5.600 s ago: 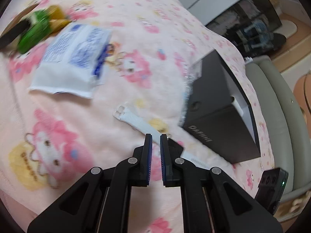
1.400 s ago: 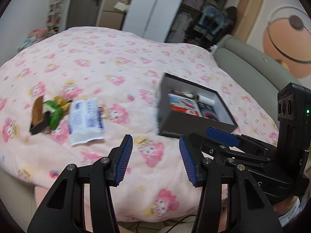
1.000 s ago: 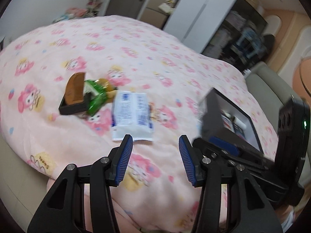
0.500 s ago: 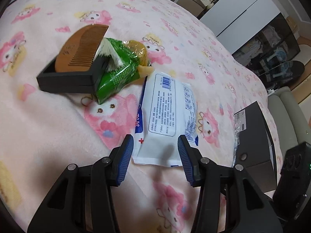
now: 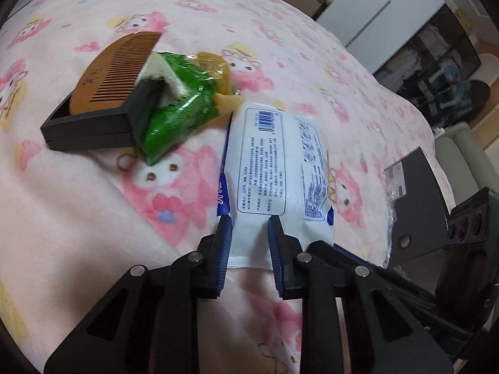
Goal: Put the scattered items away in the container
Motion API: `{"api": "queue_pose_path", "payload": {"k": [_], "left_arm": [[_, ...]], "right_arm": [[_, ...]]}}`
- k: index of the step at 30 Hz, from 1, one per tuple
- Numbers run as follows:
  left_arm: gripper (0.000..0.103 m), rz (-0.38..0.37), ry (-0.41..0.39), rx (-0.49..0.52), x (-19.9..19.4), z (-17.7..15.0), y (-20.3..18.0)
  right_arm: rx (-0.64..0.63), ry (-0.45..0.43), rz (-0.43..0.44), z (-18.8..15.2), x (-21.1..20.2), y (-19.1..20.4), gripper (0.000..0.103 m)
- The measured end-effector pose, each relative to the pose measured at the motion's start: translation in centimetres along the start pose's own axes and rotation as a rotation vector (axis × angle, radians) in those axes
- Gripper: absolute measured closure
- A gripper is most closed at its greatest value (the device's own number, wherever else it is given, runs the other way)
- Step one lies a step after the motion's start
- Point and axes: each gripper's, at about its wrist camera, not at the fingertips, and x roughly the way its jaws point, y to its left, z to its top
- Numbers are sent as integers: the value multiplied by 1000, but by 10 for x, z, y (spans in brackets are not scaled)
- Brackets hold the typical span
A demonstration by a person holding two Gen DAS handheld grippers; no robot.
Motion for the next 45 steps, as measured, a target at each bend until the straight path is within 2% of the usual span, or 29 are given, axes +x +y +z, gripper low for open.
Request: {"api": "queue_pose_path", "payload": {"k": [3, 9, 16, 18, 22, 24, 26, 27, 28, 29, 32, 35, 38, 41, 45], "left_arm": [[81, -68, 18, 43, -3, -5, -10], [81, -214, 111, 145, -4, -27, -41], [81, -237, 207, 317, 3, -63, -89], [81, -237, 204, 314, 2, -65, -91], [80, -225, 189, 220, 2, -56, -75], [75, -246, 213, 151, 8, -52, -64], [66, -262, 246, 124, 17, -53, -61], [66, -266, 259, 121, 21, -54, -61], [65, -265, 265, 132, 24, -55, -64], [66, -267, 270, 145, 26, -56, -68], [66, -278, 277, 181, 28, -61, -78], [71, -291, 267, 199, 23, -63, -82], [74, -311, 253, 207, 14, -66, -85], [74, -331, 236, 225, 3, -71, -89], [76, -364, 231, 269, -10, -80, -94]], "right_arm": [[17, -53, -9, -4, -20, -3, 85], [42, -136, -64, -26, -76, -18, 87], [137, -85, -126, -66, -104, -62, 87], [172, -66, -145, -74, -103, -73, 87], [195, -71, -157, -84, -111, -82, 87], [197, -78, -144, -84, -115, -83, 87], [202, -76, -134, -83, -112, -84, 84], [203, -64, -142, -84, -107, -85, 81], [204, -53, -151, -84, -103, -86, 71], [206, -40, -157, -85, -98, -87, 66], [217, -16, -134, -92, -86, -88, 66], [196, -41, -104, -94, -89, -81, 68], [186, -63, -121, -94, -95, -79, 68], [204, -73, -101, -95, -103, -83, 69], [142, -25, -105, -98, -111, -75, 67]]}}
